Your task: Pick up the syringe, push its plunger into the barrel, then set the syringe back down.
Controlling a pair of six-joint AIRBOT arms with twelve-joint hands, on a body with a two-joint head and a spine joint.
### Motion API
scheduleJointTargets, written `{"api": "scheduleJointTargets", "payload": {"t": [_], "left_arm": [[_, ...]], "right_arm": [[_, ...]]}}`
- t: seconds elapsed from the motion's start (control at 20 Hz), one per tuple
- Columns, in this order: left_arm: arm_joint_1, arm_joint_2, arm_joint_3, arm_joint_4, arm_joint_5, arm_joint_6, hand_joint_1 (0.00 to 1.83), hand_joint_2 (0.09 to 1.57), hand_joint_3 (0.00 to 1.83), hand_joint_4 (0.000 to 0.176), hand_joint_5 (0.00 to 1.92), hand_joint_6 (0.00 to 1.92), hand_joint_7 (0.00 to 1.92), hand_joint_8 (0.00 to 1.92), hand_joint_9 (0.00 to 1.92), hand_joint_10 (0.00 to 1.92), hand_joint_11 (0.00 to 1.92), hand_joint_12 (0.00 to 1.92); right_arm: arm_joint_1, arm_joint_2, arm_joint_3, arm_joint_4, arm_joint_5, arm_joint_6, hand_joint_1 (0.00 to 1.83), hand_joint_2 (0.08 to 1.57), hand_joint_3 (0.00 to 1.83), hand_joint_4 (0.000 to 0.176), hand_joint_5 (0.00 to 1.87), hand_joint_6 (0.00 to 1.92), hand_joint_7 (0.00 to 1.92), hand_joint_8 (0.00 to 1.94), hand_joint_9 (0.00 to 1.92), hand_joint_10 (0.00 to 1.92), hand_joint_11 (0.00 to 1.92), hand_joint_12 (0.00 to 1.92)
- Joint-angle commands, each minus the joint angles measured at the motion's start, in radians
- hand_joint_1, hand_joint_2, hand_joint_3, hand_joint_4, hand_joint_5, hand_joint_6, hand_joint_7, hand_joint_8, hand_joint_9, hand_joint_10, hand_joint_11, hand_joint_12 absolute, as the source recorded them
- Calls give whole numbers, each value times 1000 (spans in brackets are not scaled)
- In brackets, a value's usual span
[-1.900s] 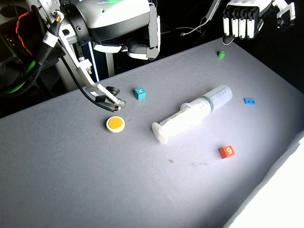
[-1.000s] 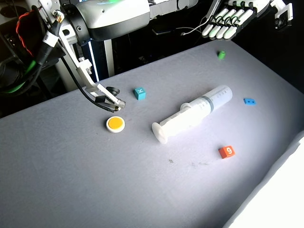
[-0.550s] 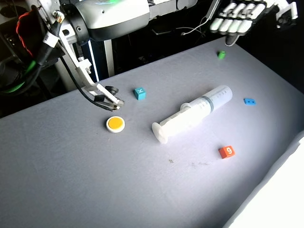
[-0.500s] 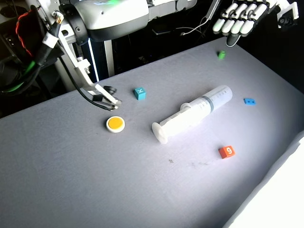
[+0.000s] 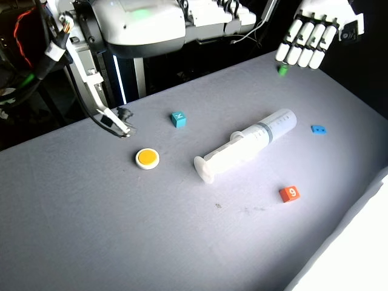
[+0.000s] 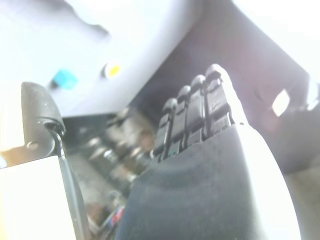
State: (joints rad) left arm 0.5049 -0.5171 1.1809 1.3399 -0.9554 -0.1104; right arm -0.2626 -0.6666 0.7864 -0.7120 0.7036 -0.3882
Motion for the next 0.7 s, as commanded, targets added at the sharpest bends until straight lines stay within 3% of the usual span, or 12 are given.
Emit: {"api": "scheduleJointTargets", "payload": {"t": [0.0, 0.15, 0.35, 0.45, 0.55, 0.65], "left_arm": [[3, 14, -6, -108, 47, 3, 1107, 862, 0, 0, 0, 0, 0, 0, 0, 0, 0, 0], [63, 71, -78, -247, 228, 8, 1095, 856, 0, 0, 0, 0, 0, 0, 0, 0, 0, 0], [132, 152, -166, -327, 350, 7, 1167, 858, 0, 0, 0, 0, 0, 0, 0, 0, 0, 0], [148, 187, -194, -372, 373, -54, 1125, 887, 6, 0, 0, 0, 0, 0, 0, 0, 0, 0], [167, 217, -207, -384, 326, -140, 1155, 864, 0, 0, 0, 0, 0, 0, 0, 0, 0, 0], [185, 234, -217, -419, 263, -158, 1104, 882, 4, 0, 0, 0, 0, 0, 0, 0, 0, 0]], "right_arm": [[24, 12, -16, 66, 6, 7, 22, 1134, 2, 0, 0, 0, 0, 0, 0, 0, 0, 0], [59, 46, -69, 112, -157, 1, 23, 1133, 1, 0, 0, 0, 0, 0, 0, 0, 0, 0], [85, 73, -127, 281, -306, -89, 25, 1135, 1, 0, 0, 0, 0, 0, 0, 0, 0, 0], [90, 73, -137, 383, -317, -189, 3, 1129, 0, 0, 0, 0, 0, 0, 0, 0, 0, 0], [90, 72, -144, 465, -317, -266, 0, 1131, 0, 0, 0, 0, 0, 0, 0, 0, 0, 0], [88, 69, -149, 527, -312, -324, 0, 1134, 1, 0, 0, 0, 0, 0, 0, 0, 0, 0]]}}
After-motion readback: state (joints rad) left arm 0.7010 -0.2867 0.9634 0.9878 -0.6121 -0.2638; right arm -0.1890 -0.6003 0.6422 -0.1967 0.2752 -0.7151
